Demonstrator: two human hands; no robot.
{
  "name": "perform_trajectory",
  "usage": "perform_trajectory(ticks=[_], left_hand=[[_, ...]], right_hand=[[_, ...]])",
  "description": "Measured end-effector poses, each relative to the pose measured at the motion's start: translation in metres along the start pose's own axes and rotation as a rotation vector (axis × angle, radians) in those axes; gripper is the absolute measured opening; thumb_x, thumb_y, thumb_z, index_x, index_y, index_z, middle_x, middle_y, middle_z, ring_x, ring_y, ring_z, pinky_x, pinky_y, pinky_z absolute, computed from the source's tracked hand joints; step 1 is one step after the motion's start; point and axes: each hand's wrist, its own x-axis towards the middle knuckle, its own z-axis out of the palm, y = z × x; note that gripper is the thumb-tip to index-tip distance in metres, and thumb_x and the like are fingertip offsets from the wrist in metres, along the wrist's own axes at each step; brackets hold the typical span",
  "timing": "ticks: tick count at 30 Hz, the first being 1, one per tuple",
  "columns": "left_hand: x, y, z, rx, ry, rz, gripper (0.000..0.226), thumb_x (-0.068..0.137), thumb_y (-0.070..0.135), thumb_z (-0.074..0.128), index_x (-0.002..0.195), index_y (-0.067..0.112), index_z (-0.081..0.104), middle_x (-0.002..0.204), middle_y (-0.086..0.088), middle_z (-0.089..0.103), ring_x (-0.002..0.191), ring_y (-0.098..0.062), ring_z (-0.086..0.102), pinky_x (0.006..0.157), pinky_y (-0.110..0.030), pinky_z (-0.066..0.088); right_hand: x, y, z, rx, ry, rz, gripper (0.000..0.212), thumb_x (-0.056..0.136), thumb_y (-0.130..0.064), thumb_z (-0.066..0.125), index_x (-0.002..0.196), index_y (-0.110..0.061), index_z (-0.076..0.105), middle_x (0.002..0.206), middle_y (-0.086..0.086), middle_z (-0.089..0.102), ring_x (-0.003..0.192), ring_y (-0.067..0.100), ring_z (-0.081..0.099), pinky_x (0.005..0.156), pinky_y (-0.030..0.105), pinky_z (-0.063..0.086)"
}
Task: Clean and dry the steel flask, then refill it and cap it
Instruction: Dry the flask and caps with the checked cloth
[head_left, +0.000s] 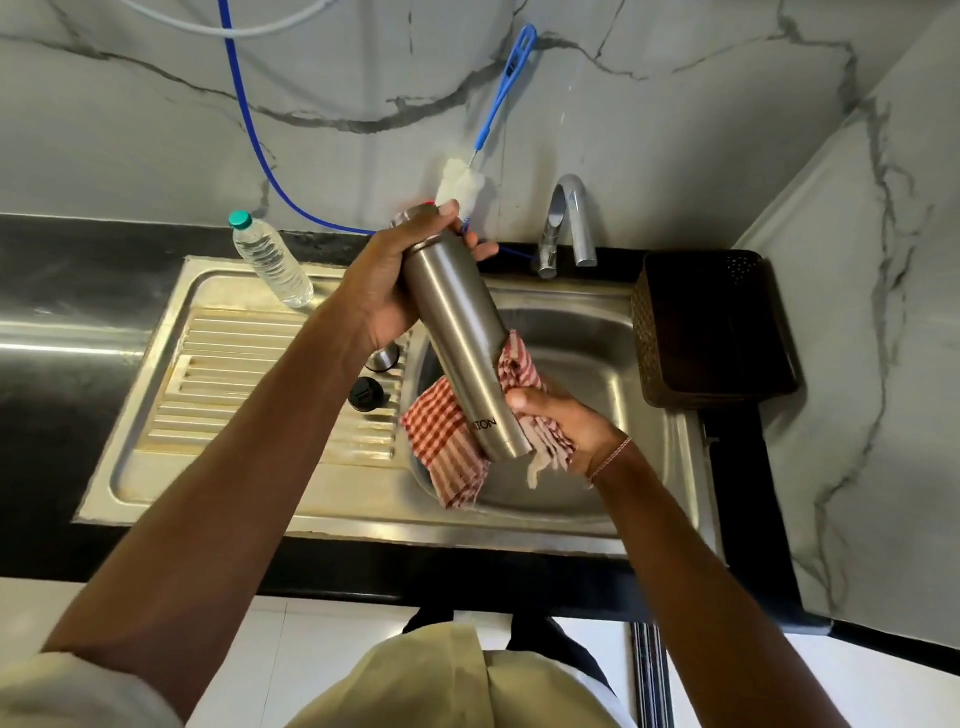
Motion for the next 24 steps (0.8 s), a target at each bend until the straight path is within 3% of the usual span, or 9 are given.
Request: perform_trajectory(ticks=[2,4,7,10,13,16,20,22,24], left_hand=[[0.000,0.005,0.006,0.169,0.091,0.031,0.012,0.091,0.016,0.069,0.080,0.013,0.065,0.089,-0.008,0.065,0.094,-0.024,0.073,0.088,-0.038,0.053],[0.000,0.011,0.009,0.267,0.197,0.052,0.015,0.086,0.017,0.070,0.072,0.015,0.066,0.082,-0.006,0.067,0.073,-0.017,0.068,0.078,-0.034,0.051],[0.002,0.010,0.008,0.299,0.438,0.098,0.009,0.074,0.019,0.077,0.069,0.014,0.071,0.081,-0.009,0.068,0.071,-0.022,0.062,0.072,-0.034,0.053],[0.004,0.000,0.018,0.243,0.636,0.207,0.011,0.073,0.013,0.081,0.063,0.015,0.074,0.072,-0.007,0.072,0.065,-0.021,0.065,0.067,-0.034,0.055],[0.009,-0.007,0.025,0.297,0.742,0.298,0.017,0.066,0.020,0.082,0.055,0.017,0.070,0.066,-0.003,0.071,0.063,-0.018,0.065,0.074,-0.040,0.059],[0.008,-0.016,0.032,0.350,0.755,0.357,0.016,0.061,0.027,0.081,0.059,0.018,0.068,0.060,0.001,0.066,0.061,-0.016,0.061,0.073,-0.044,0.058],[0.005,-0.031,0.041,0.461,0.642,0.427,0.017,0.073,0.034,0.084,0.071,0.023,0.071,0.066,0.007,0.071,0.071,-0.016,0.070,0.086,-0.050,0.060],[0.005,-0.035,0.043,0.521,0.555,0.460,0.019,0.076,0.037,0.085,0.077,0.025,0.070,0.068,0.010,0.070,0.073,-0.012,0.069,0.084,-0.044,0.061],[0.006,-0.035,0.045,0.545,0.493,0.486,0.021,0.080,0.033,0.085,0.083,0.021,0.069,0.068,0.014,0.067,0.070,-0.003,0.066,0.076,-0.030,0.058]], right_hand=[[0.008,0.007,0.001,-0.025,0.039,0.000,0.072,0.059,-0.052,0.089,0.113,-0.013,0.062,0.102,0.003,0.076,0.094,0.019,0.073,0.077,0.029,0.060],[0.017,0.015,-0.001,-0.042,0.122,-0.014,0.059,0.069,-0.052,0.085,0.114,-0.018,0.065,0.108,0.010,0.073,0.101,0.029,0.070,0.085,0.037,0.059],[0.023,0.025,-0.009,-0.117,0.363,-0.032,0.039,0.081,-0.055,0.076,0.101,-0.022,0.069,0.101,0.014,0.073,0.099,0.035,0.070,0.090,0.045,0.057],[0.029,0.043,-0.006,-0.087,0.491,-0.024,0.053,0.079,-0.063,0.073,0.114,-0.023,0.067,0.111,0.014,0.074,0.107,0.035,0.070,0.097,0.054,0.054],[0.039,0.055,0.009,0.142,0.610,-0.028,0.069,0.076,-0.062,0.068,0.127,-0.016,0.059,0.114,0.014,0.073,0.107,0.033,0.070,0.088,0.046,0.058],[0.049,0.056,0.016,0.427,0.718,-0.036,0.077,0.077,-0.064,0.062,0.136,-0.016,0.054,0.123,0.010,0.070,0.106,0.027,0.071,0.086,0.041,0.059],[0.061,0.056,0.013,0.691,0.794,-0.059,0.087,0.082,-0.065,0.063,0.142,-0.004,0.046,0.135,0.025,0.060,0.113,0.035,0.068,0.090,0.053,0.058],[0.062,0.057,0.012,0.745,0.797,-0.066,0.080,0.090,-0.060,0.060,0.140,0.001,0.047,0.133,0.026,0.060,0.111,0.037,0.068,0.086,0.055,0.059],[0.062,0.057,0.007,0.770,0.781,-0.061,0.076,0.090,-0.059,0.060,0.136,0.001,0.051,0.125,0.022,0.067,0.112,0.038,0.068,0.094,0.061,0.054]])
